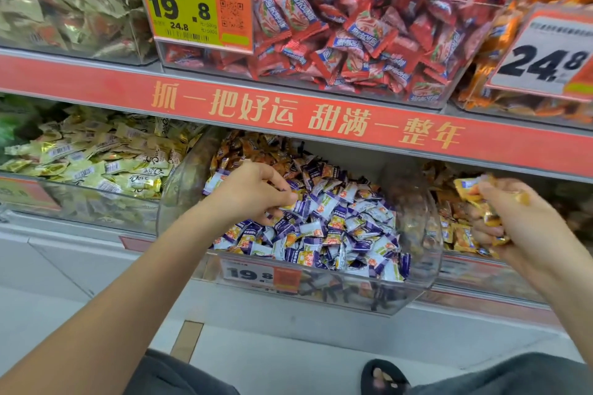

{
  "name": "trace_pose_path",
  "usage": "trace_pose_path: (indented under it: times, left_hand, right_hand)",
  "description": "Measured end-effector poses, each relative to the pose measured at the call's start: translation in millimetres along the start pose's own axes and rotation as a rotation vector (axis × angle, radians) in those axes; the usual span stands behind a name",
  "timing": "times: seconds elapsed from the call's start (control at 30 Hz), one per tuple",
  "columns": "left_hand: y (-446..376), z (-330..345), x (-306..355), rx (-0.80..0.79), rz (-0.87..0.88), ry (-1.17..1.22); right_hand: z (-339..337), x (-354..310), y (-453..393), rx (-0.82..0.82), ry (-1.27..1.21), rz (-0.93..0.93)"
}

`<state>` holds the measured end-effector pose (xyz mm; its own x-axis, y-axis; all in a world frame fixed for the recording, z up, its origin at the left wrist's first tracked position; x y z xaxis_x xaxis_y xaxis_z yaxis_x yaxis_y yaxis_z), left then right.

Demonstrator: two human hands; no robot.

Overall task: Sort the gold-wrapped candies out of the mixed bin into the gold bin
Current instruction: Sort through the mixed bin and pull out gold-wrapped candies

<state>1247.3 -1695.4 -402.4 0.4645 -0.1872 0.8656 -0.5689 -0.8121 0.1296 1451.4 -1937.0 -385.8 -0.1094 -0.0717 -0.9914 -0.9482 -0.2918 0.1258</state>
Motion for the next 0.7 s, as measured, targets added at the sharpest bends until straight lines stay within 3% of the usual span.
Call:
trace_pose_path:
  times: [0.07, 0.2, 0.27, 0.37, 0.43, 0.5, 0.6, 0.7]
  left_hand:
    - [3, -1, 0, 0.010, 0.038, -0.087]
    - [16, -16, 1, 0.088, 0.195, -0.272]
    - [28, -31, 1, 0.196, 0.263, -0.341]
    - [50, -56, -11, 0.322, 0.265, -0.295]
    - [67, -72, -28, 0.373, 0.239, -0.288]
    - [78, -87, -46, 0.427, 0.199, -0.350]
    - [82, -102, -64, 0.446, 0.126, -0.425]
    - [79, -104, -67, 0.438, 0.093, -0.451]
  right_hand:
    - [-10, 4, -16, 0.094, 0.176, -0.047]
    - [-12, 8, -31, 0.081, 0.578, -0.120]
    - [-10, -3, -21, 0.131, 0.661, -0.302]
    - [12, -16, 23, 0.049, 0.553, -0.664]
    - [38, -15, 49, -0.073, 0.507, -0.824]
    - [82, -10, 65, -0.301, 0.499, -0.907]
    - [169, 3, 79, -0.729, 0.624, -0.925]
    - [250, 16, 83, -0.968, 0.758, -1.029]
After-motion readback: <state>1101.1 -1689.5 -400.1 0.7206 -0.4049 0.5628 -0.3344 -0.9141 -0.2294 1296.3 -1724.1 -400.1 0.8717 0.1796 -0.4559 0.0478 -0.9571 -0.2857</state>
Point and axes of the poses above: each hand's wrist, its own y-axis away from the middle knuckle, its own z-axis out of the palm, x = y × z, the point moved 4 cm from there along -y, towards the middle knuckle, and after that the axes turned 14 degrees about x, right-handed, at the moved point
